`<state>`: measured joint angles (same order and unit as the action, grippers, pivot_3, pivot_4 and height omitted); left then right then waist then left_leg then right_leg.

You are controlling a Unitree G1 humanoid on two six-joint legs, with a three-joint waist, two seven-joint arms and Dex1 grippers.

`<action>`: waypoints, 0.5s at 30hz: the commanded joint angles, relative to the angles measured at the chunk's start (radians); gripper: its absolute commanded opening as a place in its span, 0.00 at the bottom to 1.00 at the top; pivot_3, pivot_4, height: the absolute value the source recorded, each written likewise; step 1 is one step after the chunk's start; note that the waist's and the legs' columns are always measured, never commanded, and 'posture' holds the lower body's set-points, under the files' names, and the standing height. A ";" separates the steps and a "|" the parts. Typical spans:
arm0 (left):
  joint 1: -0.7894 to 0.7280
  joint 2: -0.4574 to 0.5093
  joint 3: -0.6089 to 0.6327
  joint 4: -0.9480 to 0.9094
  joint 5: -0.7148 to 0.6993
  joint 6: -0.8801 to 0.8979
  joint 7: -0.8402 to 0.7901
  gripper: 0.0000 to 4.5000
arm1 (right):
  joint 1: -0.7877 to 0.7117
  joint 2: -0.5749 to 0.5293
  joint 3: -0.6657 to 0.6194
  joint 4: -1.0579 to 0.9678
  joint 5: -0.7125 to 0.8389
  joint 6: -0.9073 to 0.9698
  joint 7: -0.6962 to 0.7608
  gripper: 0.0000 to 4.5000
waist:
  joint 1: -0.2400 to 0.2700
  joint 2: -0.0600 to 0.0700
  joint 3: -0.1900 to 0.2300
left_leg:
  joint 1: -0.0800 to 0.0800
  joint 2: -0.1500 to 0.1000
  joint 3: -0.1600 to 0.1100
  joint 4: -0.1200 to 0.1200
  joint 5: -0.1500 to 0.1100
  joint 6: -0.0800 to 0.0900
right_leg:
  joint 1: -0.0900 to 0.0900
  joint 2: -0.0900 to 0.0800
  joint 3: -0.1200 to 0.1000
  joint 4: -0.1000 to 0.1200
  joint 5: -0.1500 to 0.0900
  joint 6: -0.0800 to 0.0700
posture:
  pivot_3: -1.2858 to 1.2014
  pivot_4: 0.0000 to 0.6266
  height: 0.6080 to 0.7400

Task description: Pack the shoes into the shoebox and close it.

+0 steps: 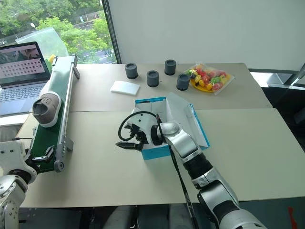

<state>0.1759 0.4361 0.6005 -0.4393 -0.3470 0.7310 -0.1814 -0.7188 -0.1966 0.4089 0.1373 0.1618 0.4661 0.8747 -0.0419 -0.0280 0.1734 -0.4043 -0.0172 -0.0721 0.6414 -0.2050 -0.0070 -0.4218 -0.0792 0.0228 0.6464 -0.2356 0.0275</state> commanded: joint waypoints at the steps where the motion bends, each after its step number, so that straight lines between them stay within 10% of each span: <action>1: -0.010 0.021 0.002 -0.011 0.015 0.010 0.013 1.00 | 0.002 0.004 -0.028 -0.054 0.014 0.009 -0.003 0.98 | 0.000 0.000 0.000 | 0.000 0.000 0.000 0.000 0.000 0.000 | 0.000 0.000 0.000 0.000 0.000 0.000 | 0.52 0.24 0.99; 15: -0.025 0.033 -0.011 0.030 0.024 0.095 0.037 1.00 | 0.010 0.007 -0.043 -0.080 0.027 0.033 -0.011 0.98 | 0.001 0.000 0.000 | 0.001 0.000 0.000 0.000 0.000 0.000 | 0.000 0.000 0.000 0.001 0.000 0.000 | 0.52 0.24 0.99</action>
<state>0.1526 0.4591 0.5911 -0.4187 -0.3404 0.7967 -0.1623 -0.7002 -0.1960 0.3842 0.1049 0.1758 0.4936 0.8659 -0.0412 -0.0280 0.1733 -0.4029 -0.0172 -0.0722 0.6415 -0.2050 -0.0070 -0.4212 -0.0792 0.0229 0.6473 -0.2356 0.0274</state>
